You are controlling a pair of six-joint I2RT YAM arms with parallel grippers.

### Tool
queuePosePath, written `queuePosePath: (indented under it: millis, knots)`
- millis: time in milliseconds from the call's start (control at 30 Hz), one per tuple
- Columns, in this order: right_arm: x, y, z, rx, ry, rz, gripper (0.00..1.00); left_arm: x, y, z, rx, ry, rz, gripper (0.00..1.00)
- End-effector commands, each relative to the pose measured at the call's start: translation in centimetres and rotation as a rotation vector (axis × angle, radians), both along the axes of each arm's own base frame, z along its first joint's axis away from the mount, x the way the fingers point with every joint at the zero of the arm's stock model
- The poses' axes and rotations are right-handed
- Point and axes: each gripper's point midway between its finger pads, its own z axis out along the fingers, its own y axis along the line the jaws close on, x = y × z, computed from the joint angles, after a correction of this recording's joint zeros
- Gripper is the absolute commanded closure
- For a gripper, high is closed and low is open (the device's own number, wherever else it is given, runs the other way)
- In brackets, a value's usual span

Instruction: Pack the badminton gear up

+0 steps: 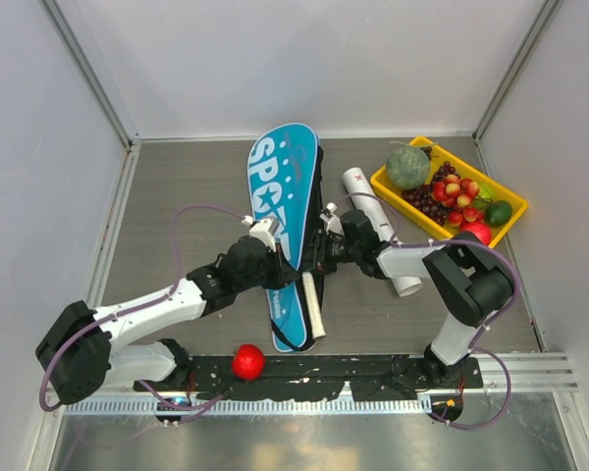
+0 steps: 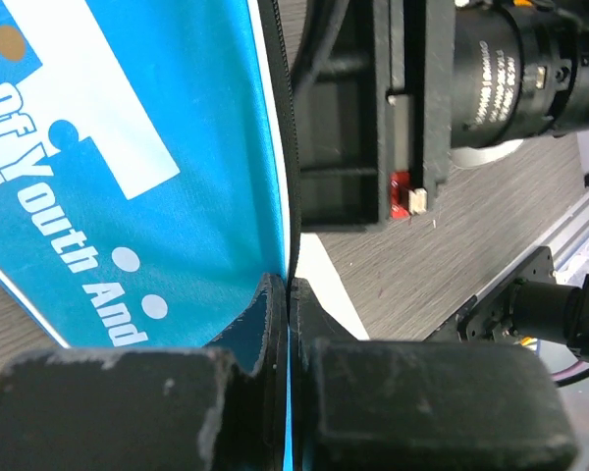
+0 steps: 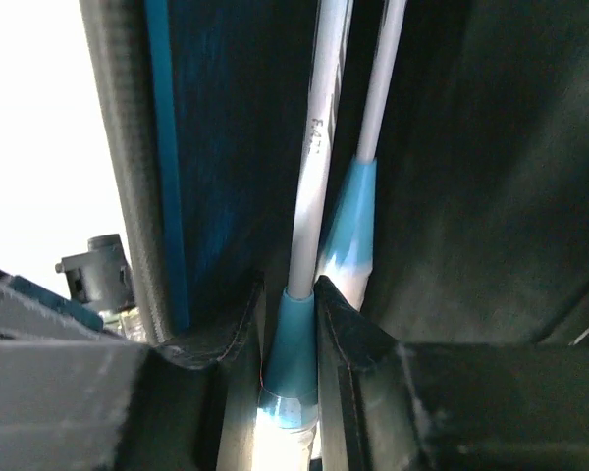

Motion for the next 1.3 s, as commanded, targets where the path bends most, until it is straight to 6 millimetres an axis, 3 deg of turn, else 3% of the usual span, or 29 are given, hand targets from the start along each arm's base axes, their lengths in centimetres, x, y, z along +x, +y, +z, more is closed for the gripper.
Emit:
queuePosePath:
  millis: [0, 267, 400, 500, 567, 667, 933, 1100, 1267]
  knots:
    - [4.4, 1.3, 1.6, 0.009, -0.135, -0.094, 0.95, -0.7, -1.3, 2.3, -0.128, -0.001, -0.025, 1.0]
    - [6.8, 2.1, 0.4, -0.057, -0.152, -0.173, 0.94, -0.8, -1.5, 2.8, -0.171, 0.021, -0.01, 1.0]
    - [7.0, 2.6, 0.4, -0.064, -0.147, -0.215, 0.9, -0.8, -1.6, 3.2, -0.199, 0.028, 0.007, 1.0]
    - [6.9, 3.0, 1.0, -0.087, -0.179, -0.255, 0.79, -0.6, -1.5, 3.3, -0.209, 0.025, 0.022, 1.0]
    - [6.6, 3.1, 1.1, -0.124, -0.186, -0.252, 0.65, -0.4, -1.2, 3.1, -0.197, 0.023, 0.037, 1.0]
    - [5.7, 2.0, 0.9, -0.211, -0.196, -0.241, 0.49, -0.1, -0.8, 3.0, -0.177, 0.014, 0.057, 1.0]
    - [3.9, -1.9, 3.7, -0.333, -0.304, -0.216, 0.24, 1.0, 0.4, 3.4, -0.168, -0.015, 0.114, 1.0]
    - [3.0, -4.0, 4.1, -0.355, -0.302, -0.216, 0.19, 1.1, 0.8, 3.4, -0.16, -0.015, 0.123, 1.0]
    - [4.0, -5.5, 5.3, -0.344, -0.337, -0.268, 0.19, 1.1, 1.4, 3.2, -0.139, -0.013, 0.139, 1.0]
